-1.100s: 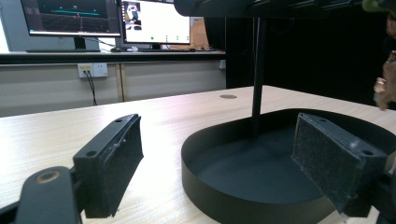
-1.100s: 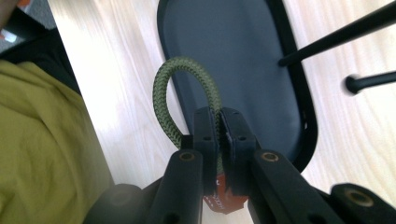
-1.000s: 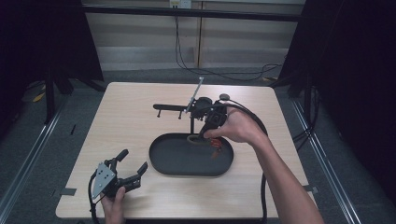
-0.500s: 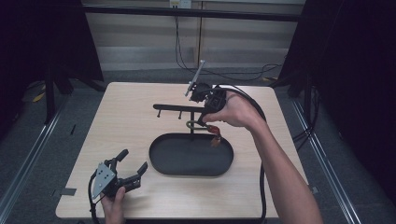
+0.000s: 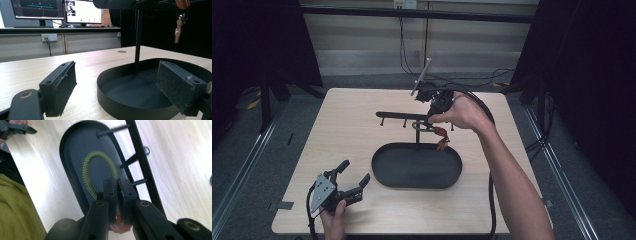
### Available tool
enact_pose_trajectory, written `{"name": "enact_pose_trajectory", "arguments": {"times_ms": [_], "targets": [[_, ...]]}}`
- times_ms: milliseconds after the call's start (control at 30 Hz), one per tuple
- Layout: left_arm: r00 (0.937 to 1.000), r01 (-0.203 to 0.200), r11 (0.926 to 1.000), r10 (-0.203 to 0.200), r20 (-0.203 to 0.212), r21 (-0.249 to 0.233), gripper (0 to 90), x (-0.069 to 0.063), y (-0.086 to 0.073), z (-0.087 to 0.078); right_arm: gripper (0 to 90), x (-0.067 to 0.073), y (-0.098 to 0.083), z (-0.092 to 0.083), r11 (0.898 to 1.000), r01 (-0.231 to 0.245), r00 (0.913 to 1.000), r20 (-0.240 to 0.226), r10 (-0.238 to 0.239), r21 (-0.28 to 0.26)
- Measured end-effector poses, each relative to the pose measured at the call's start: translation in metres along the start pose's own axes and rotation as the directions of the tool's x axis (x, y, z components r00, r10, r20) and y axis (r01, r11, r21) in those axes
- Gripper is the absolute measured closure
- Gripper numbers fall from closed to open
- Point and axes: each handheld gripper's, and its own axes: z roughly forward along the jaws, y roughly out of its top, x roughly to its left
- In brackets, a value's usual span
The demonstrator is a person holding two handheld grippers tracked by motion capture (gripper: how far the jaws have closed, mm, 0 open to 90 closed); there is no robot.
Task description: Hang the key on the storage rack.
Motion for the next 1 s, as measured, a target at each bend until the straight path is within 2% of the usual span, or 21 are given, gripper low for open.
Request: {"name": "enact_pose_trajectory", "arguments": {"times_ms": [33, 133, 167, 267, 500, 633, 800, 1000], "targets": [[1.0000, 0.003, 1.0000, -0.003, 0.003, -0.001, 15.8, 0.0000, 0.0000, 0.0000, 85.4, -0.0038, -0.0005, 0.0037, 1.000, -0.011, 0.9999, 0.012, 0.010, 0.015], [1.0000, 0.001, 1.0000, -0.001, 0.003, -0.009, 15.8, -0.0001, -0.0003, 0.0003, 85.3, -0.0067, -0.0016, 0.0074, 1.000, -0.013, 0.9999, 0.010, 0.013, 0.004], [0.9999, 0.011, 0.9999, -0.011, -0.001, -0.012, 15.8, -0.0007, -0.0004, 0.0008, 85.4, -0.0086, -0.0022, 0.0095, 1.000, -0.021, 0.9997, 0.015, 0.021, 0.004], [1.0000, 0.004, 0.9999, -0.004, 0.004, -0.010, 15.8, -0.0004, -0.0004, 0.0004, 85.3, -0.0087, -0.0019, 0.0091, 1.000, -0.031, 0.9992, 0.024, 0.031, -0.003], [1.0000, -0.003, 1.0000, 0.003, 0.009, -0.005, 15.8, 0.0002, -0.0003, -0.0001, 84.8, -0.0066, -0.0001, 0.0099, 1.000, -0.018, 0.9990, 0.041, 0.018, -0.004], [1.0000, -0.004, 1.0000, 0.004, 0.008, -0.002, 15.8, 0.0007, -0.0002, -0.0002, 83.6, -0.0103, -0.0008, 0.0096, 0.999, -0.031, 0.9985, 0.045, 0.032, -0.021], [0.9999, -0.004, 1.0000, 0.004, 0.010, -0.004, 15.8, 0.0003, -0.0003, -0.0002, 82.8, -0.0105, -0.0018, 0.0099, 0.999, -0.021, 0.9990, 0.038, 0.023, -0.035], [0.9999, -0.003, 1.0000, 0.003, 0.010, -0.005, 15.8, 0.0002, -0.0003, -0.0001, 80.6, -0.0124, -0.0027, 0.0098, 0.999, -0.035, 0.9992, 0.017, 0.036, -0.040]]}}
